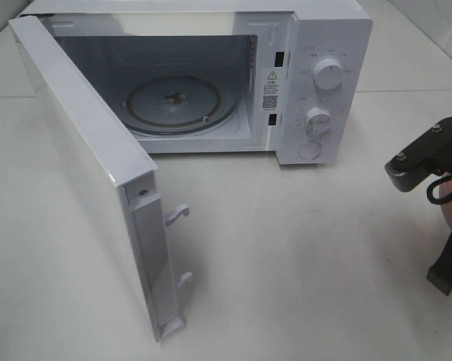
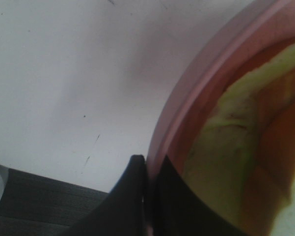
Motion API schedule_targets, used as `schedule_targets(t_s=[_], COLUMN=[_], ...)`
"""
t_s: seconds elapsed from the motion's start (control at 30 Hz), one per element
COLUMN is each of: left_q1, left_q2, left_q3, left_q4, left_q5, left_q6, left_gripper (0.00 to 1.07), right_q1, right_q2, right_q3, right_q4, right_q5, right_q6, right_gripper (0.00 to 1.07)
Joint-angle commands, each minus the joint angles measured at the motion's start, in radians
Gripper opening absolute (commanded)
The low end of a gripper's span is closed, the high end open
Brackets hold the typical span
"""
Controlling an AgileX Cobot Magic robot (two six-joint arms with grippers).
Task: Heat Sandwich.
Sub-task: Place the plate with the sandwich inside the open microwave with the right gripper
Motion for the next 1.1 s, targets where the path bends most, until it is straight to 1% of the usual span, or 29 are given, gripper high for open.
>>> schedule_targets(t_s=[0.03,0.07,0.17,0.23,0.3,0.4,0.43,0.5,0.57,0.6,0.63,0.67,0.73,0.97,1.1], left_q1=[0.001,0.001,0.001,0.001,0.001,0.001,0.001,0.001,0.001,0.001,0.001,0.001,0.001,0.001,0.001], left_q2=[-0.026,-0.026,-0.026,-0.026,-0.026,-0.026,-0.026,-0.026,-0.026,-0.026,-0.026,-0.026,-0.026,-0.026,-0.026], left_q3=[0.002,0.002,0.002,0.002,0.002,0.002,0.002,0.002,0.002,0.002,0.002,0.002,0.002,0.002,0.002], left_q4=[-0.008,-0.008,-0.008,-0.008,-0.008,-0.008,-0.008,-0.008,-0.008,-0.008,-0.008,-0.008,-0.008,-0.008,-0.008], left_q5=[-0.007,-0.007,-0.007,-0.007,-0.007,-0.007,-0.007,-0.007,-0.007,-0.007,-0.007,-0.007,-0.007,-0.007,-0.007], left_q6=[-0.006,-0.006,-0.006,-0.006,-0.005,-0.006,-0.006,-0.006,-0.006,-0.006,-0.006,-0.006,-0.006,-0.006,-0.006], left_gripper=[1.03,1.03,1.03,1.03,1.03,1.03,1.03,1.03,1.03,1.03,1.03,1.03,1.03,1.03,1.03], right_q1=[0.059,0.059,0.128,0.142,0.196,0.23,0.272,0.307,0.322,0.357,0.373,0.373,0.411,0.463,0.512], right_q2=[-0.029,-0.029,-0.06,-0.065,-0.075,-0.076,-0.077,-0.077,-0.077,-0.077,-0.077,-0.077,-0.077,-0.077,-0.077], right_q3=[0.015,0.015,0.019,0.021,0.021,0.021,0.021,0.021,0.021,0.021,0.021,0.021,0.021,0.021,0.021], right_q4=[-0.026,-0.026,-0.027,-0.027,-0.027,-0.026,-0.026,-0.026,-0.026,-0.027,-0.027,-0.027,-0.027,-0.028,-0.042], right_q5=[0.031,0.031,0.041,0.041,0.055,0.065,0.066,0.064,0.06,0.055,0.055,0.055,0.04,0.009,-0.024], right_q6=[-0.005,-0.005,-0.022,-0.023,-0.035,-0.049,-0.066,-0.079,-0.086,-0.101,-0.111,-0.111,-0.146,-0.206,-0.285], right_gripper=[0.0,0.0,0.0,0.0,0.0,0.0,0.0,0.0,0.0,0.0,0.0,0.0,0.0,0.0,0.0])
